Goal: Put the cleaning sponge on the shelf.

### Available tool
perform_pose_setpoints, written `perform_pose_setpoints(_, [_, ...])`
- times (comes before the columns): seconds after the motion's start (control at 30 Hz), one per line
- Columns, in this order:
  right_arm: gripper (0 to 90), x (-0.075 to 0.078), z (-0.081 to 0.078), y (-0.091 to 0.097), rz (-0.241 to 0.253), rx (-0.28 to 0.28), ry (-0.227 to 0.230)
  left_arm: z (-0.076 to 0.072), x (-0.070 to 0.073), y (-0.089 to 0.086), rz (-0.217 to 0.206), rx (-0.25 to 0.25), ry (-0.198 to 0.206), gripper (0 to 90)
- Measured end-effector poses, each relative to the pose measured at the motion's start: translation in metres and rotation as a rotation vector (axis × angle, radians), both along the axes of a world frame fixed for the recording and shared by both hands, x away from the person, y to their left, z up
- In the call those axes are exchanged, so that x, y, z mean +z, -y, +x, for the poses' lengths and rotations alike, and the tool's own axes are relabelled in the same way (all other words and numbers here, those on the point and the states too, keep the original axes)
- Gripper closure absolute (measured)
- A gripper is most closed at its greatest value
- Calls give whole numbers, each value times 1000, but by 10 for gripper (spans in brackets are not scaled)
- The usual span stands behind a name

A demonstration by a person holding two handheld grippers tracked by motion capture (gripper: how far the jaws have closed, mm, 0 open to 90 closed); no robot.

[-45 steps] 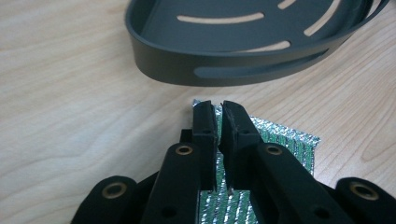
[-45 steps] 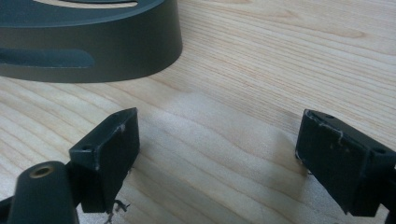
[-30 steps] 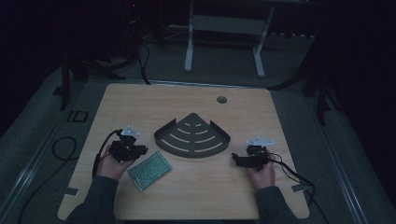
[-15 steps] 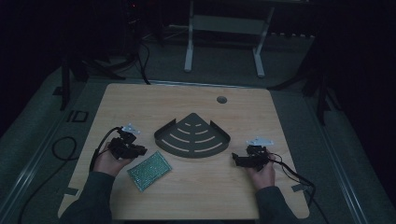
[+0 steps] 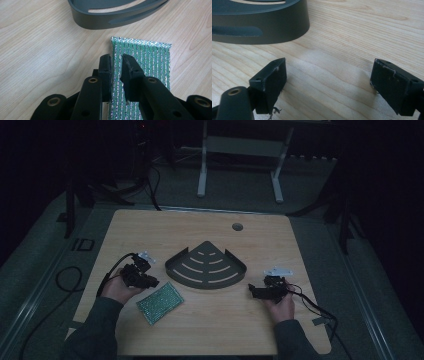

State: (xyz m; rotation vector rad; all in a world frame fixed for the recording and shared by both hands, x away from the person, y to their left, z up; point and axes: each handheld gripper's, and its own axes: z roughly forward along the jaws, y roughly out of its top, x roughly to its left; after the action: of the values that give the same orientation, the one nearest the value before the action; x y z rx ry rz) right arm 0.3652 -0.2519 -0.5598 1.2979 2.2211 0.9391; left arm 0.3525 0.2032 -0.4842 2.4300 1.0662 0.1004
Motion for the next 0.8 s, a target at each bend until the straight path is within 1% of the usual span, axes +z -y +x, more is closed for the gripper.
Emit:
perform_pose_setpoints(0.23, [131, 0, 0, 0, 0, 0, -1, 6, -2, 1, 36, -37, -44, 777])
perform_pose_setpoints(0.33, [131, 0, 0, 0, 0, 0, 0, 7, -3, 1, 40, -43, -55, 777])
perform_pose_setpoints(0.37, [131, 0, 0, 0, 0, 0, 0, 10, -4, 0, 39, -50, -76, 777])
perform_pose_setpoints(0.47, [131, 0, 0, 0, 0, 0, 0, 12, -6, 0, 39, -64, -96, 777])
perform_pose_setpoints(0.5, [131, 0, 0, 0, 0, 0, 0, 12, -7, 0, 38, -62, -105, 777])
perform_pose_setpoints(0.67, [130, 0, 0, 0, 0, 0, 0, 16, -10, 2, 60, -79, -141, 778])
perform_pose_setpoints(0.8, [131, 0, 0, 0, 0, 0, 0, 18, -13, 5, 67, -86, -164, 777])
